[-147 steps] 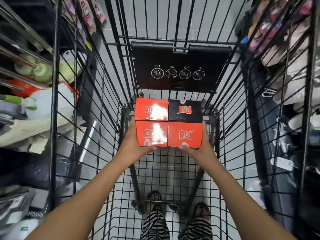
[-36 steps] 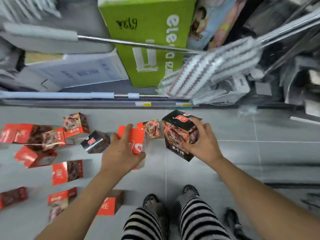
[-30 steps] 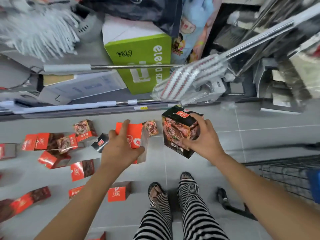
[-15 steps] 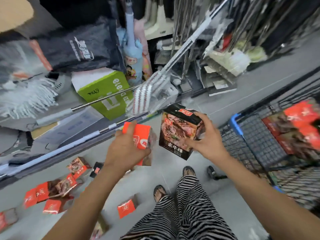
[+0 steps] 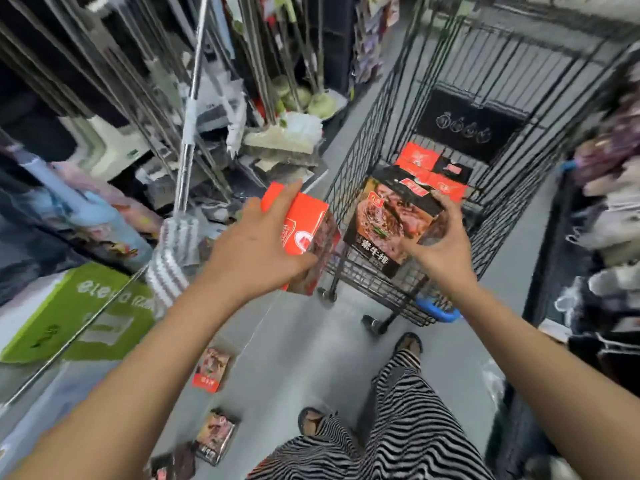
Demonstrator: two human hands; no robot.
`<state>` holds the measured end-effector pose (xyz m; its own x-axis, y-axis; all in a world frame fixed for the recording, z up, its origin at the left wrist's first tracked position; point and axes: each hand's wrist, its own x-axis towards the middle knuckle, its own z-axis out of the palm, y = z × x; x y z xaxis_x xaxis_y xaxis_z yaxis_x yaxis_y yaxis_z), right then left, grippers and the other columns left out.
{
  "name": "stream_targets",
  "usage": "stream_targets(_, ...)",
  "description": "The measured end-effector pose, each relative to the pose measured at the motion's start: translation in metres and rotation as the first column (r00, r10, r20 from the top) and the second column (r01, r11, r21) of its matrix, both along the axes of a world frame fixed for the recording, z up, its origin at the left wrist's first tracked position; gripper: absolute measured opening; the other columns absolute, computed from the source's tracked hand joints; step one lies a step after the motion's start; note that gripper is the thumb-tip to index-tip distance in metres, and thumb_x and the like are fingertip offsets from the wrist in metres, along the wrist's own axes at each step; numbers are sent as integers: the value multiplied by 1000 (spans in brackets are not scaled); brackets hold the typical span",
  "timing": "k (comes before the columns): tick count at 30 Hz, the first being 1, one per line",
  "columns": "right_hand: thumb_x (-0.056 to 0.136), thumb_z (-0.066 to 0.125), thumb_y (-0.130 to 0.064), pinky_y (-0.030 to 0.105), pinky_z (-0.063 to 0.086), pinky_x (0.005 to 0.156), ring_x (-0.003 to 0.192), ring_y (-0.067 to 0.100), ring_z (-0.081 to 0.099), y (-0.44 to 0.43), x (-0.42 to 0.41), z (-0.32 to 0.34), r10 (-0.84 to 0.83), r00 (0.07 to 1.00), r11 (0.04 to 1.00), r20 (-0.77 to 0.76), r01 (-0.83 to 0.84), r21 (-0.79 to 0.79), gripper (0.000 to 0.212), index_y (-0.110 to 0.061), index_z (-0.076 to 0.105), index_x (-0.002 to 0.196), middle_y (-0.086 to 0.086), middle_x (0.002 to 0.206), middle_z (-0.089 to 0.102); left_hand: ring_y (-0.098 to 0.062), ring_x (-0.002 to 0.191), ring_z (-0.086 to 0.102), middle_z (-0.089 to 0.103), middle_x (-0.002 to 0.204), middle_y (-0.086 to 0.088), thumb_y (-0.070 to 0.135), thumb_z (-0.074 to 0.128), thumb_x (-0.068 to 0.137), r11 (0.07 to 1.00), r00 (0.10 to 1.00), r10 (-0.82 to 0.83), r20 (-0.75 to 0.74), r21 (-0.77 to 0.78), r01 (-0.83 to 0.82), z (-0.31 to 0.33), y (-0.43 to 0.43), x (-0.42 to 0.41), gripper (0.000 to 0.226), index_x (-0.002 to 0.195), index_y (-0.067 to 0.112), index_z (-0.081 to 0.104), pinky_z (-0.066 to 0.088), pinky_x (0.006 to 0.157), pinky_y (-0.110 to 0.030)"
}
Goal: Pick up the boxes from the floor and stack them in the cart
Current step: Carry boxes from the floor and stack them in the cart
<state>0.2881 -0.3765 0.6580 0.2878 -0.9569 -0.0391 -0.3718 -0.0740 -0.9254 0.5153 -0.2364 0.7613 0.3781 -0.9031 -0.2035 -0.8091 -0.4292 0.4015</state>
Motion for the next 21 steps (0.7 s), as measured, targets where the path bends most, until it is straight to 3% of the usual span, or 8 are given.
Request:
stream_targets(1, 66, 87, -15, 5, 34, 90, 113, 9, 50, -12, -13, -4, -42, 999, 999, 3, 42, 12, 81, -38, 41, 129, -13, 124, 51, -32, 106, 50, 39, 121, -4, 51, 69, 71, 999, 999, -46, -9, 1, 46, 1, -22, -8, 97, 142, 55, 4, 43, 88, -40)
stream_targets(4, 64, 88, -13, 30, 43, 103, 115, 15, 55, -48, -47, -21, -146, 989, 989, -29, 147, 33, 84, -37, 41, 129, -4, 125, 56, -32, 106, 51, 39, 123, -7, 49, 70, 70, 988, 989, -151, -8, 40, 151, -10, -90, -29, 98, 143, 54, 5, 40, 82, -36)
stream_targets(6, 61, 88, -11, 38, 43, 106, 115, 17, 56, -74, -61, -33, -178, 983, 982, -37, 180, 55, 86, -34, 41, 129, -2, 125, 57, -32, 108, 51, 38, 118, -6, 48, 72, 69, 978, 980, -198, -36, 64, 200, -25, -134, -39, 99, 143, 55, 6, 40, 82, -35)
stream_targets(10, 62, 88, -8, 38, 46, 102, 113, 20, 58, -126, -66, -62, -202, 976, 967, -86, 213, 141, 88, -36, 38, 128, 2, 123, 59, -36, 117, 50, 34, 138, -12, 44, 74, 68, 947, 960, -281, -1, 162, 278, -68, -208, -49, 107, 148, 50, 3, 44, 93, -39)
stream_targets(15, 67, 87, -7, 28, 49, 82, 100, 19, 60, -176, -61, -107, -134, 975, 942, -180, 182, 283, 88, -33, 35, 133, 2, 117, 59, -32, 111, 53, 44, 128, -10, 48, 80, 65, 908, 919, -393, 18, 164, 385, -135, -268, -46, 121, 150, 40, -6, 48, 91, -43)
stream_targets(18, 63, 88, -9, 40, 49, 96, 112, 22, 56, -194, -53, -136, -86, 969, 944, -232, 154, 293, 90, -35, 35, 131, 4, 125, 55, -34, 111, 52, 45, 127, -13, 63, 73, 66, 899, 914, -406, -7, 178, 401, -169, -297, -43, 123, 151, 32, -10, 47, 93, -45)
stream_targets(21, 61, 88, -8, 44, 49, 97, 117, 24, 53, -206, -44, -167, -67, 952, 935, -300, 165, 315, 91, -36, 34, 130, 4, 128, 52, -34, 115, 51, 44, 135, -14, 62, 74, 66, 882, 910, -412, -46, 229, 411, -203, -325, -40, 124, 152, 19, -4, 44, 98, -44)
